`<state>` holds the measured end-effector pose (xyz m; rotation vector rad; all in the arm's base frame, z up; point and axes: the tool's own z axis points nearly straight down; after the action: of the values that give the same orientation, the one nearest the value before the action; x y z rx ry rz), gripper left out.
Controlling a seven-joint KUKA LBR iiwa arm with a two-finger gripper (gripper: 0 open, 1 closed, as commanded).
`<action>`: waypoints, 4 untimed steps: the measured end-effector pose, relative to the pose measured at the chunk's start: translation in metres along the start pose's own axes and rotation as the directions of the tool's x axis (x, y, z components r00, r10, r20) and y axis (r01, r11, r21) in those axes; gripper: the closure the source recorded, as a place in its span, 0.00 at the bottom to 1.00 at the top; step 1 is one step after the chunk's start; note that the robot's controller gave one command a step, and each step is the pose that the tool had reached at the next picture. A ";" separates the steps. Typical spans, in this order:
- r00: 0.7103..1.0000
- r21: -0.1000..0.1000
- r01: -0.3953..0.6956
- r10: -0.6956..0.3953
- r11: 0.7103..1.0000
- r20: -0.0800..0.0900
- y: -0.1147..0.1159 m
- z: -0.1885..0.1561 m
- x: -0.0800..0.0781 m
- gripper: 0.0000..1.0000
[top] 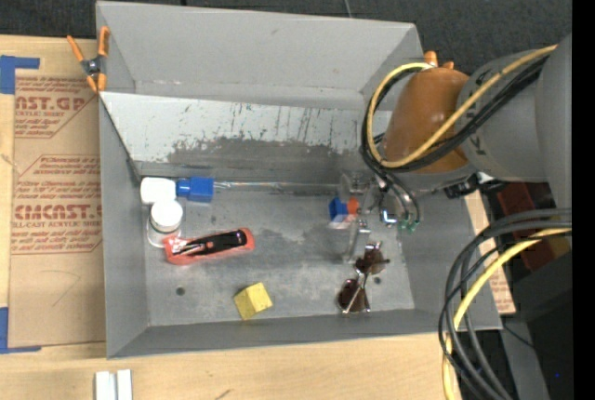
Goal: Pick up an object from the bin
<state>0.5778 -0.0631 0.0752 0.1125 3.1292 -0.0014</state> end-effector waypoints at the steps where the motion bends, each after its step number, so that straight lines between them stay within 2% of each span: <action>1: 1.000 -0.001 -0.005 0.005 1.000 0.004 0.007 0.004 -0.001 0.00; 2: 0.964 0.002 0.265 -0.265 0.964 0.009 0.021 0.002 -0.003 1.00; 3: 0.964 0.002 0.265 -0.265 0.964 0.009 0.021 0.002 -0.003 1.00; 4: 0.964 -0.001 0.265 -0.265 0.964 -0.003 0.020 -0.034 0.008 1.00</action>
Offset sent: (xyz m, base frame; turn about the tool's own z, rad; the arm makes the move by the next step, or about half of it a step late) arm 0.0017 0.0205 -0.0052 -0.2692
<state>0.5708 -0.0427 0.1090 -0.3064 3.1195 -0.0023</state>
